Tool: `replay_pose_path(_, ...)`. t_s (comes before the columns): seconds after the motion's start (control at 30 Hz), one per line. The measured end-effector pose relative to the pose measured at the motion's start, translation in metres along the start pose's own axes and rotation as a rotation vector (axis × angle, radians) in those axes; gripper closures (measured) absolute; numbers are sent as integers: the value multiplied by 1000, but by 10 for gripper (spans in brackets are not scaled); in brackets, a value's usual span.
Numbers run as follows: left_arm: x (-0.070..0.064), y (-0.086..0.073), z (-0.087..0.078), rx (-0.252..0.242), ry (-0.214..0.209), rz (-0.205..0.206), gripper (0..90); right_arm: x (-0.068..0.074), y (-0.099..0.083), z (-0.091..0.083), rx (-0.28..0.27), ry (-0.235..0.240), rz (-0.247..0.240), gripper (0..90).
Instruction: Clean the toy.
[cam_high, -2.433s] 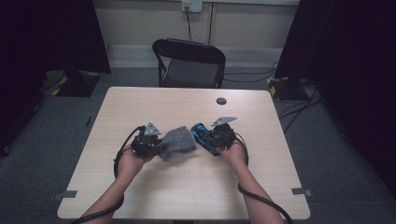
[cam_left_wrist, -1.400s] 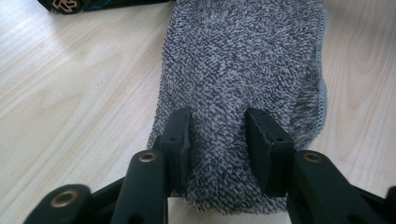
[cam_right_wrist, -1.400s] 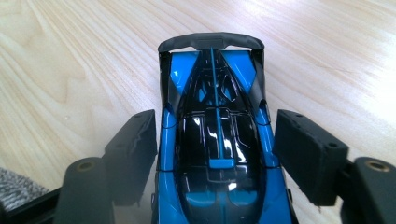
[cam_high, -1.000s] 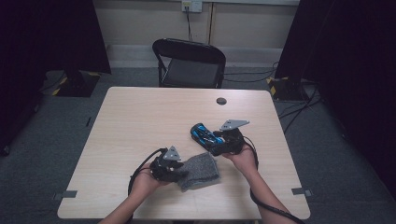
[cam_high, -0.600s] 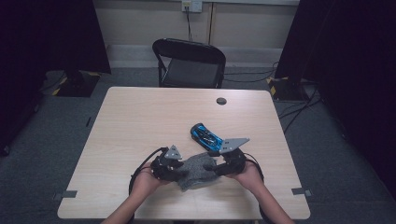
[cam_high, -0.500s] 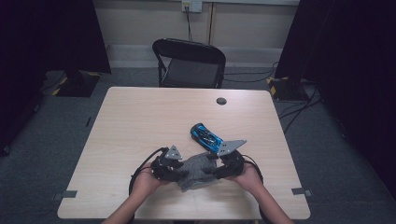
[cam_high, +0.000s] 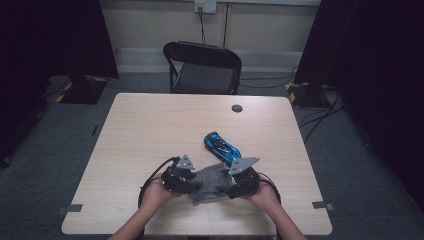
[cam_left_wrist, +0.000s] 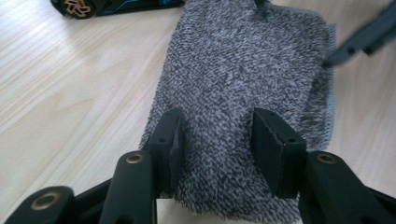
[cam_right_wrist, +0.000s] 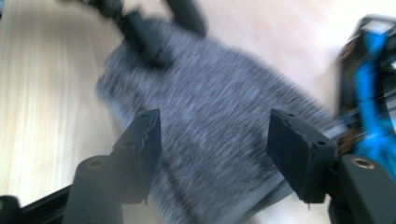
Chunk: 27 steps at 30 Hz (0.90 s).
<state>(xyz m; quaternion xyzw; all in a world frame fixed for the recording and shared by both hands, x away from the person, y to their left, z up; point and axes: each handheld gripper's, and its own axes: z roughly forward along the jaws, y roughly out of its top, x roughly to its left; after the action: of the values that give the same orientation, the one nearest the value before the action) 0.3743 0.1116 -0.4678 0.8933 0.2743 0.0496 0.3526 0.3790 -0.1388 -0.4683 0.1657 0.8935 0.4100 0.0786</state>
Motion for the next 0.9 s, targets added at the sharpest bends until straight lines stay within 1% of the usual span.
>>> replay_pose_path(0.07, -1, 1, 0, 5, -6, 13, 525, -5, 2, 2, -3, -15, 7, 331)
replay_pose_path(0.1, -1, 2, 0, 5, -3, 16, 514, -8, 1, 7, 11, -2, 19, 323)
replay_pose_path(0.13, -1, 3, 0, 1, -2, 13, 503, -9, 0, 11, 26, 3, 21, 316)
replay_pose_path(0.17, -1, 4, -1, -10, -8, 3, 484, -10, -2, 15, 44, 10, 25, 315)
replay_pose_path(0.2, -1, 5, -2, -27, -12, 1, 453, -9, -4, 19, 59, 12, 25, 314)
replay_pose_path(0.23, 0, 6, -2, -33, -12, -1, 419, -8, -6, 23, 75, 3, 15, 316)
replay_pose_path(0.27, 1, 7, -4, -49, -15, -5, 396, -7, -7, 24, 72, 0, 12, 323)
replay_pose_path(0.37, 4, 8, -6, -76, -23, -13, 343, -5, -8, 25, 78, -16, 1, 362)
replay_pose_path(0.43, 6, 10, -8, -79, -10, 6, 319, -4, -11, 25, 62, -29, 24, 392)
replay_pose_path(0.47, 6, 11, -10, -91, -9, 4, 311, -4, -11, 25, 61, -37, 36, 409)
replay_pose_path(0.57, 11, 16, -15, -131, 1, 15, 273, 0, -9, 25, 81, -62, 52, 478)
replay_pose_path(0.6, 13, 19, -16, -142, -1, 16, 258, 1, -9, 25, 78, -66, 54, 498)
replay_pose_path(0.7, 20, 29, -14, -149, -5, 18, 203, 1, -11, 24, 69, -78, 73, 588)
replay_pose_path(0.73, 23, 35, -11, -166, -25, 10, 200, 1, -11, 23, 70, -80, 77, 620)
replay_pose_path(0.77, 25, 40, -7, -175, -40, 10, 200, 1, -11, 22, 73, -87, 87, 645)
replay_pose_path(0.8, 26, 45, -4, -180, -43, 11, 200, 1, -12, 21, 73, -91, 94, 661)
replay_pose_path(0.87, 29, 57, 5, -169, -54, 15, 205, 3, -12, 20, 71, -108, 103, 688)
replay_pose_path(0.9, 32, 62, 11, -171, -50, 9, 204, 3, -13, 20, 63, -112, 110, 697)
